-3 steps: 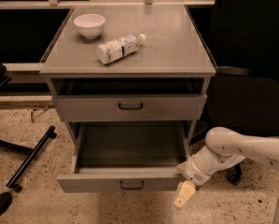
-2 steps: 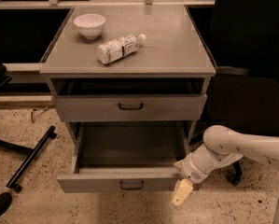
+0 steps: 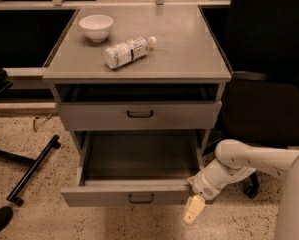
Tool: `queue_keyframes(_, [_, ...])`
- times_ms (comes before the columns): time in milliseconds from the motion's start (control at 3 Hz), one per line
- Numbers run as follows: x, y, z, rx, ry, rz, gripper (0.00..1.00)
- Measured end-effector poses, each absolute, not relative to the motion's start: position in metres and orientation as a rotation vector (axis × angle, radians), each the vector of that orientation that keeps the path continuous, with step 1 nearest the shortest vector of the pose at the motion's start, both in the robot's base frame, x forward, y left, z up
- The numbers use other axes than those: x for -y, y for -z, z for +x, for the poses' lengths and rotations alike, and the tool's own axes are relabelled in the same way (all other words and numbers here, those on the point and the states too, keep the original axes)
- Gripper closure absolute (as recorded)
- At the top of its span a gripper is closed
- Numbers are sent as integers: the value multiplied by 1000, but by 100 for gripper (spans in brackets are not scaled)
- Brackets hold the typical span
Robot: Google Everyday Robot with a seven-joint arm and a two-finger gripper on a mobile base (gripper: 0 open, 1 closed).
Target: Open middle drawer
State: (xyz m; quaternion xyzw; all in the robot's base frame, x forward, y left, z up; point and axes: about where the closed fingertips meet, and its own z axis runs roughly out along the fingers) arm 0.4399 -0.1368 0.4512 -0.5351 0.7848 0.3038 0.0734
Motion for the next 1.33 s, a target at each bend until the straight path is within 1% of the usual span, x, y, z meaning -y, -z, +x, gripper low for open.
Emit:
queue_keyframes(667, [144, -448, 429, -2393, -948, -1591, 0])
queue_keyframes(1000, [163, -459, 406, -2464, -954, -1519, 0])
queue_keyframes(1333, [163, -459, 406, -2464, -954, -1519, 0])
